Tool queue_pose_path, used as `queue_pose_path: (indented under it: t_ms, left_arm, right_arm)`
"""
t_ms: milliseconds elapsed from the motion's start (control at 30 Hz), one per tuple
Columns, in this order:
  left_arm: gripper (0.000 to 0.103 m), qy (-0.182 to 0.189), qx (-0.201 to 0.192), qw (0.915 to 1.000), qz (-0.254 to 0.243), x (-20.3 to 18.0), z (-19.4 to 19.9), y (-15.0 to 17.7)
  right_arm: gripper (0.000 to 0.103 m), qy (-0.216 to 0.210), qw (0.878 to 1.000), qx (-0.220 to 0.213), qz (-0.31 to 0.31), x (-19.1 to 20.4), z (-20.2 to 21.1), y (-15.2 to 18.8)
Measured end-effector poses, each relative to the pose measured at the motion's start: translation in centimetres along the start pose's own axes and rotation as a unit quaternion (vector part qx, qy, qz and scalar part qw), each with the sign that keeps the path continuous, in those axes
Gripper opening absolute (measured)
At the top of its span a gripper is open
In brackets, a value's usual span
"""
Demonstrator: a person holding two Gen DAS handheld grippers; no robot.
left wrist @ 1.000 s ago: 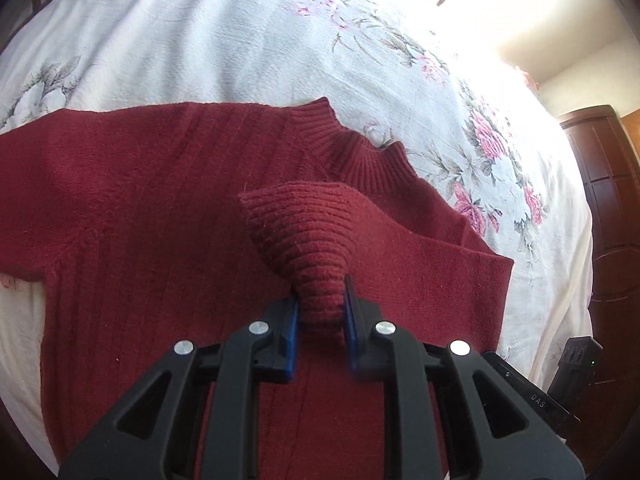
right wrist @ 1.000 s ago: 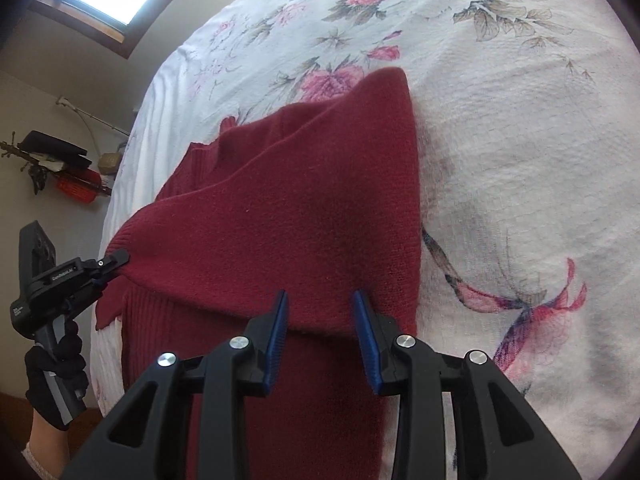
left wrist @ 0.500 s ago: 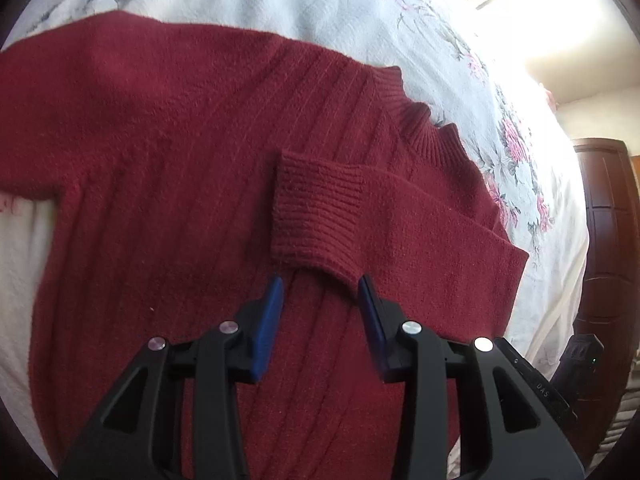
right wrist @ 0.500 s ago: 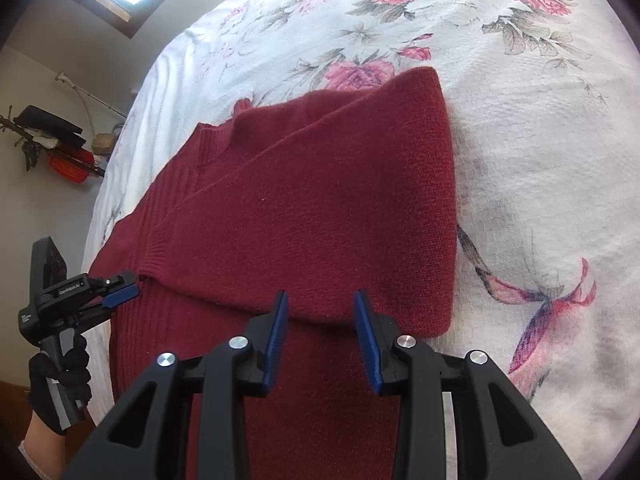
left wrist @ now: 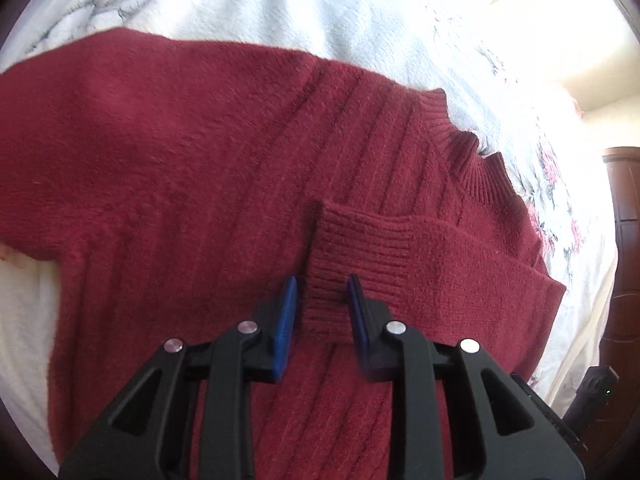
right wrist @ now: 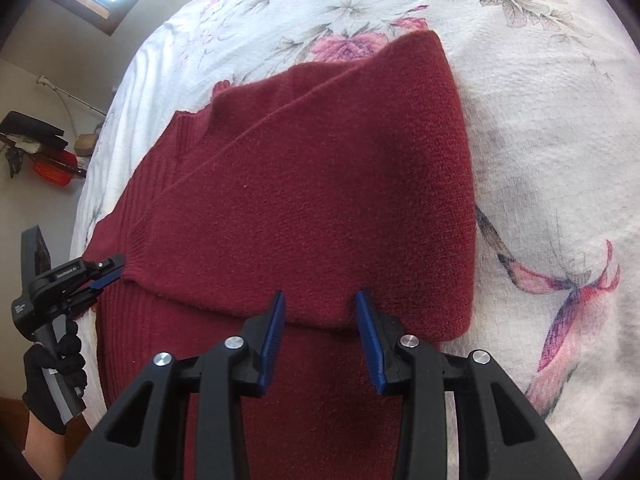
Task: Fold small clothes
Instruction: 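Move the left gripper to the other sleeve's cuff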
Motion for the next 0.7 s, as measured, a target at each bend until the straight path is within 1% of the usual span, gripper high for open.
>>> queue_pose_path:
  t_ms: [67,100,133,167,233,300,367,400,500,600,667,700]
  left_arm:
    - [0.028,0.000,-0.022,0.9996,-0.016,-0.3,1.8,-0.3]
    - [0.032,0.004,-0.029,0.9993,-0.024,-0.8,2.4,-0.3]
    - [0.036,0.010,-0.030,0.9990,-0.030,-1.5,2.8,-0.2]
    - [0.037,0.018,-0.027,0.9988,-0.036,-2.1,2.8,0.0]
    - [0.039,0.024,-0.011,0.9987,-0.045,-3.2,1.8,0.6]
    - [0.039,0.013,0.007,0.9987,-0.048,-3.4,0.0,1.3]
    - [0.039,-0.002,0.024,0.9986,-0.046,-2.8,-1.9,2.0]
    - [0.039,-0.017,0.025,0.9984,-0.048,-2.3,-2.6,2.1]
    - [0.041,-0.009,0.026,0.9984,-0.049,-2.1,-3.6,2.1]
    - [0.039,0.005,0.022,0.9990,-0.039,-1.2,-2.1,1.8]
    - [0.041,0.007,0.009,0.9993,-0.035,0.2,-0.2,1.6]
    - [0.044,0.006,0.003,0.9994,-0.034,1.5,0.8,1.5]
  right_arm:
    - [0.038,-0.016,1.000,-0.009,0.006,1.3,0.7,-0.3]
    - [0.038,-0.018,1.000,-0.012,0.011,1.9,0.9,-0.5]
    - [0.039,-0.019,1.000,-0.014,0.017,2.4,1.0,-0.6]
    - [0.039,-0.019,1.000,-0.014,0.021,2.9,0.9,-0.6]
    - [0.039,-0.018,1.000,-0.007,0.023,3.5,0.2,-0.6]
    - [0.039,-0.015,1.000,0.001,0.017,3.7,-0.8,-0.5]
    - [0.039,-0.006,1.000,0.010,0.016,3.5,-2.0,-0.2]
    - [0.039,0.001,1.000,0.013,0.014,3.1,-2.6,-0.1]
    - [0.039,0.001,1.000,0.016,-0.001,2.7,-3.5,-0.2]
    - [0.041,0.001,1.000,0.010,-0.007,3.3,-3.0,-0.6]
    - [0.041,-0.010,1.000,0.003,-0.004,4.5,-2.1,-0.6]
    - [0.041,-0.017,1.000,0.000,-0.002,5.2,-1.7,-0.4]
Point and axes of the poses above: each gripper's, at about its wrist camera, not at the fingertips, and z roughly against the way its jaws point, x to its left, y to its underside, the point moved 10 cm from there along -z, roughly the way its jaws point, and after that the axes turned 3 degrees about -y, right-handed, at the moved point
